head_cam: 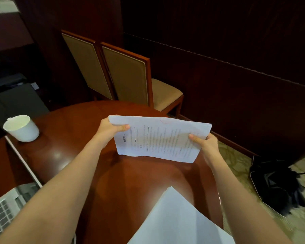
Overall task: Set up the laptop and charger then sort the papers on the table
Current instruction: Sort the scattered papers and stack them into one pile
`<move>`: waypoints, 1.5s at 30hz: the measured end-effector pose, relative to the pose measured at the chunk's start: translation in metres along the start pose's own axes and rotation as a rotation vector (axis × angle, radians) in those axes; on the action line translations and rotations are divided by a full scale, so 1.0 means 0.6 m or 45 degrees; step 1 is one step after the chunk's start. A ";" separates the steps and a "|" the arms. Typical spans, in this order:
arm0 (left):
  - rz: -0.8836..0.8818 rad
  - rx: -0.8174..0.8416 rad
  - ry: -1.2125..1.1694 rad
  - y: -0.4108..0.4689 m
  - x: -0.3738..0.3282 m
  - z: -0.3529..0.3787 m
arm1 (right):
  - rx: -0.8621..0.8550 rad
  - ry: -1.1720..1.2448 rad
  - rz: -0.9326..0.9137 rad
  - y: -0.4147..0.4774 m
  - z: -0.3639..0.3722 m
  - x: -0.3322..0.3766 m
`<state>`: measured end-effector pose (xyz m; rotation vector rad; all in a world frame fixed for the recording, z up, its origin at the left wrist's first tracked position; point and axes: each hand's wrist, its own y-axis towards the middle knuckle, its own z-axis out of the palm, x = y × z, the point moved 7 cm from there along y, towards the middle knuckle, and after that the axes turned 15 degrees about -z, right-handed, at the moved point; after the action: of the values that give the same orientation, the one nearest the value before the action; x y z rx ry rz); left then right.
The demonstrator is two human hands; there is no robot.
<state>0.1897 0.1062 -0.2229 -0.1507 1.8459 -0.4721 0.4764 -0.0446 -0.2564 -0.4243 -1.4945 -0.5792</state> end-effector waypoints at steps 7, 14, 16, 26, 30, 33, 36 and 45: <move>0.034 0.047 0.059 0.014 -0.042 -0.010 | 0.032 -0.005 -0.058 0.006 0.007 0.030; -0.060 0.009 0.078 0.010 0.016 0.005 | 0.020 -0.067 0.060 -0.021 0.011 0.000; -0.062 -0.032 0.045 0.007 0.020 0.008 | -0.016 -0.074 0.073 -0.021 0.011 0.003; 0.000 0.026 -0.040 -0.049 -0.042 0.016 | -0.330 0.015 -0.100 -0.072 -0.045 0.079; -0.064 0.174 0.121 -0.098 -0.026 0.039 | -0.540 0.222 -0.007 -0.144 -0.100 0.090; -0.148 0.220 -0.070 -0.143 -0.012 0.070 | -0.727 0.346 0.049 -0.211 -0.132 0.078; -0.258 0.348 -0.498 -0.199 0.013 0.116 | -0.878 0.468 0.135 -0.282 -0.141 0.050; -0.270 0.477 0.130 -0.311 0.119 0.225 | -1.041 0.686 0.412 -0.501 -0.106 -0.038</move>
<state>0.2686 -0.1203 -0.2471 -0.0678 1.8138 -0.9791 0.3476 -0.3196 -0.3085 -1.0255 -0.6053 -0.9442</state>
